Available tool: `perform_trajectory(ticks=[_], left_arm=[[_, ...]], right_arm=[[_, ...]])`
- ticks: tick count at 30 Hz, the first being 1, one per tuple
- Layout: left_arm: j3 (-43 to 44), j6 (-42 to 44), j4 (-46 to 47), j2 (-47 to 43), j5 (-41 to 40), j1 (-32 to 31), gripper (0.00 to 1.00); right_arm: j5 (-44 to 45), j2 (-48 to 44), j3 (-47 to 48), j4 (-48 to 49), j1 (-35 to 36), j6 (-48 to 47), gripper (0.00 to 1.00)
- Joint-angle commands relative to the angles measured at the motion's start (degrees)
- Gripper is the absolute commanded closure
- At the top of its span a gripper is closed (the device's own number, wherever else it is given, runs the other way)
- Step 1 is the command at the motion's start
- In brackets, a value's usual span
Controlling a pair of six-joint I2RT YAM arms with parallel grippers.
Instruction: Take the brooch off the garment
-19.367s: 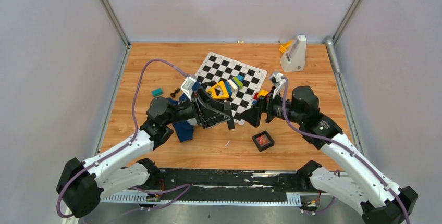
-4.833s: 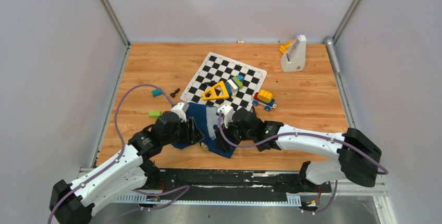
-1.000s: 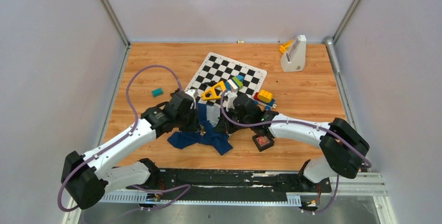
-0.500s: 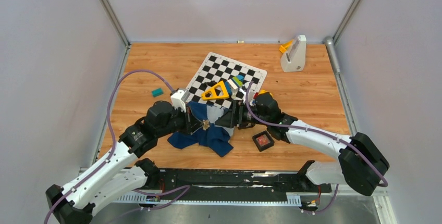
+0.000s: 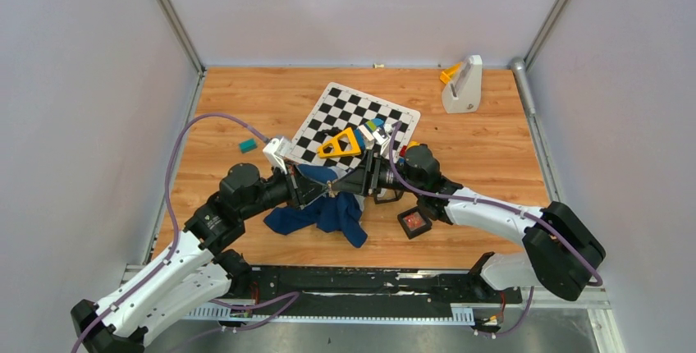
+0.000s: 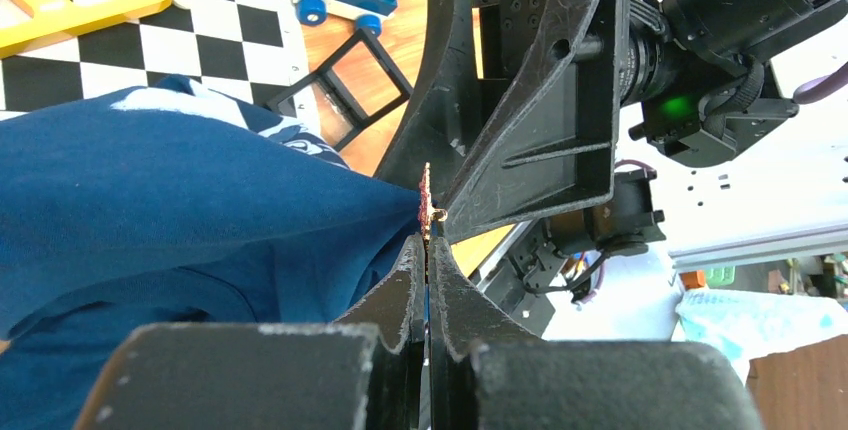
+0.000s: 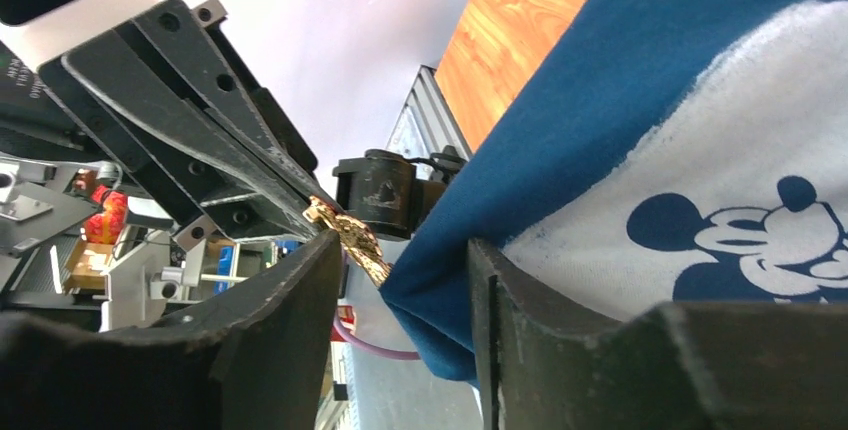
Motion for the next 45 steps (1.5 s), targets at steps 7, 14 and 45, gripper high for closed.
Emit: perform_trajectory(ticks=[7, 14, 45], left_arm=[[0.3, -2.3, 7.5, -0.8, 4.8, 0.1, 1.0], [1.0, -1.7, 5.3, -0.8, 3.1, 0.1, 1.0], [11.0, 4.9, -18.2, 4.8, -12.6, 0.3, 1.0]], right_arm=[[0.3, -1.1, 0.1, 5.0, 0.1, 1.6, 0.62], [-3.6, -0.6, 0.9, 4.7, 0.1, 0.0, 0.54], [3.7, 2.4, 4.3, -2.7, 3.2, -12.5, 0.85]])
